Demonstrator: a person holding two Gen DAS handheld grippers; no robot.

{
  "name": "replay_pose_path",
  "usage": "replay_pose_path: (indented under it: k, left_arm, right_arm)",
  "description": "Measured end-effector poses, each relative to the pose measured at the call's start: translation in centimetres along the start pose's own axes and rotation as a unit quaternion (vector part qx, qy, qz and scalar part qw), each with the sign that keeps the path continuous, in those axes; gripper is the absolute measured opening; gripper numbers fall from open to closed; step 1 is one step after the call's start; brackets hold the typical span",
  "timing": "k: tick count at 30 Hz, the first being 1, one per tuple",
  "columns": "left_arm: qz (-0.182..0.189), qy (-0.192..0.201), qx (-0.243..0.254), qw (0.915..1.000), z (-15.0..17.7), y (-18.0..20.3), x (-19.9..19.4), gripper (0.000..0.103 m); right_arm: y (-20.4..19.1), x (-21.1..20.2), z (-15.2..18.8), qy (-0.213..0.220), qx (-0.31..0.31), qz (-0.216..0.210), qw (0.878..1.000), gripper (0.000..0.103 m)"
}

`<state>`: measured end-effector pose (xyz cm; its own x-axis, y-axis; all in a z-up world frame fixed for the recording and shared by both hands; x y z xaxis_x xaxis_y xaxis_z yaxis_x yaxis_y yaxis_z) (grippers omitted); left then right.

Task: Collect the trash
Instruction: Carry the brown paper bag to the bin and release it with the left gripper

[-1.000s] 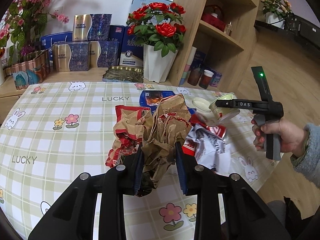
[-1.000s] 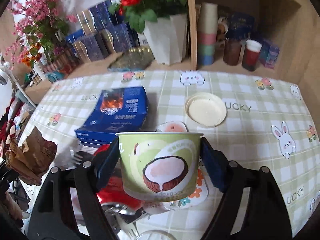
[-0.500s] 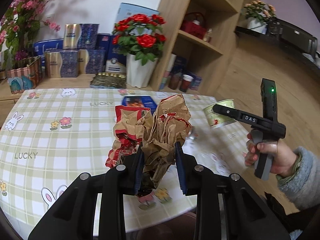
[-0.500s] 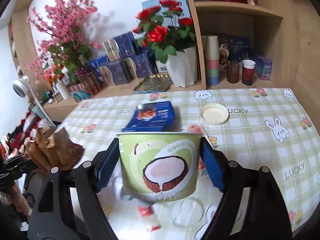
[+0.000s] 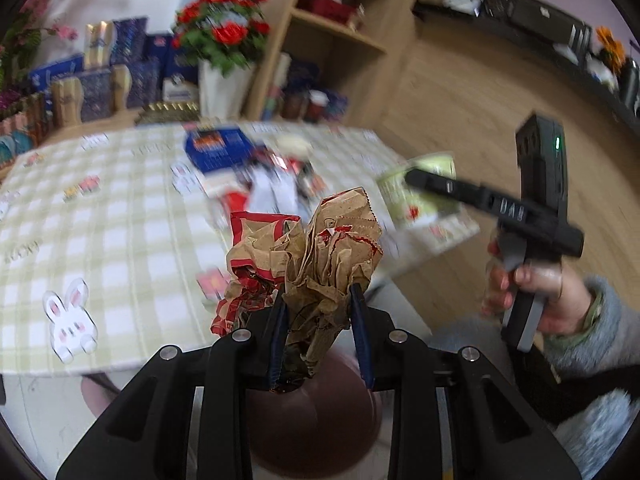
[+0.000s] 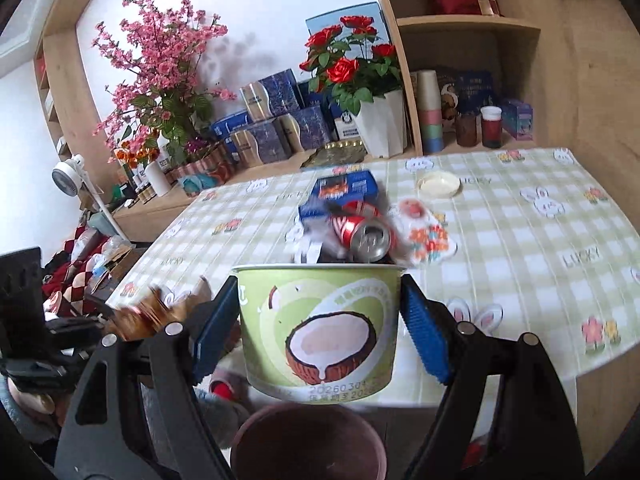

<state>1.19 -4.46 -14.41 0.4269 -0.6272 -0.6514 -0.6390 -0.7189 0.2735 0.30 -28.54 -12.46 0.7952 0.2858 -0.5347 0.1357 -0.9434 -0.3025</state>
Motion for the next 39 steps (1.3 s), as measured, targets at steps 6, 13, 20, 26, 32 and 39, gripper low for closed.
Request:
replay_pose_path:
  k: [6, 13, 20, 26, 32, 39]
  left_arm:
    - [0.016, -0.079, 0.016, 0.9966, 4.1, 1.7, 3.3, 0.029]
    - [0.009, -0.168, 0.061, 0.9839, 8.0, 2.9, 8.5, 0.029]
    - [0.012, -0.241, 0.072, 0.9678, 10.2, 2.7, 13.9, 0.033]
    - [0.006, -0.225, 0.039, 0.9737, 9.9, 1.8, 15.6, 0.076]
    - [-0.012, -0.156, 0.009, 0.9876, 7.9, 0.3, 13.1, 0.090]
    - [-0.090, -0.045, -0.001, 0.9949, 5.6, -2.0, 7.6, 0.093]
  right_arm:
    - [0.4, -1.6, 2.8, -0.012, 0.011, 0.005, 1.000, 0.078]
    - [1.1, -2.1, 3.9, -0.024, -0.004, 0.013, 1.000, 0.078]
    - [2.3, -1.6, 4.5, -0.035, -0.002, 0.018, 0.999, 0.078]
    - [3.4, -1.4, 5.2, -0.041, 0.010, 0.022, 0.999, 0.078]
    - [3.8, -0.7, 6.4, -0.056, 0.017, 0.023, 0.998, 0.078]
    - [3.1, 0.1, 7.8, -0.076, 0.016, 0.016, 0.997, 0.078]
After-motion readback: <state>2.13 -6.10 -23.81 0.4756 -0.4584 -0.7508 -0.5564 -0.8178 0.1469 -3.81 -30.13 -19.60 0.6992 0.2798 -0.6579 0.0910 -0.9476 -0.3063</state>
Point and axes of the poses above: each gripper's, at about its wrist camera, not at the fingertips, and x roughly the way its jaws point, y to its right, z to its underside, the point moved 3 cm from there along x, roughly the way its jaws point, and after that the axes turned 2 degrees about -z, right-handed, at the moved point
